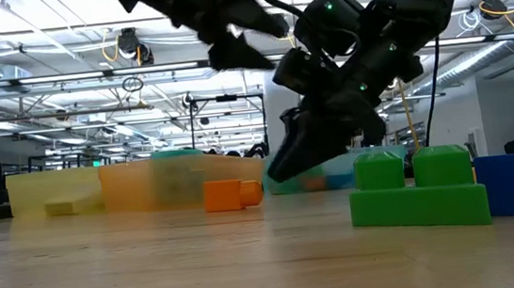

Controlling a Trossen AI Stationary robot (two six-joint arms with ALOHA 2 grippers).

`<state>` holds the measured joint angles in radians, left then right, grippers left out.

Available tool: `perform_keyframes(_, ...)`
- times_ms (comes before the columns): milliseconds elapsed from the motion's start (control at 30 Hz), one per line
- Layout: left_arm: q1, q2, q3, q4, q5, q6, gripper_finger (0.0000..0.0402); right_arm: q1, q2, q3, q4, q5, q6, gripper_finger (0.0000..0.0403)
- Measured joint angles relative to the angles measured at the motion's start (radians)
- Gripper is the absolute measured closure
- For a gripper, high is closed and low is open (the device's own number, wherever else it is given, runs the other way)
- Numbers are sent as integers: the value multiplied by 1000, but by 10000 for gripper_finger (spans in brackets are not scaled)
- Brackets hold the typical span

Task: Pick & Place Toys
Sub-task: Put the orange game piece into the blue bin

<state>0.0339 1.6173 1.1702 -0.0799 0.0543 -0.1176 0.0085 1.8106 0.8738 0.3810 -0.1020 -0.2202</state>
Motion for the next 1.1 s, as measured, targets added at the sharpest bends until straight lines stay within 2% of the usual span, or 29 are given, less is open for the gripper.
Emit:
perform_keyframes(100,-26,4,0,-155,9,-23,23,-1,-42,-1,-112,0,-1,282)
perform_keyframes(200,-66,10,0,-312,-24,-23,23,-2,-106,-1,-261,0,-1,276)
perform_keyframes(333,-125,62,0,-402,-99,22,23,-2,-209,0,-381,0,-1,271)
perform_keyframes(567,-178,192,-1,-371,-167,98,23,2,-365,0,-445,-2,63,272)
perform_keyframes(800,-178,275,5,-335,-78,93,23,18,-457,-1,-522,-3,79,273)
perform_keyframes(967,-181,265,1,-261,21,129,23,20,-471,-2,-552,-1,77,273)
perform_keyframes(1100,-185,207,-5,-265,-43,161,23,20,-472,-2,-576,0,73,273)
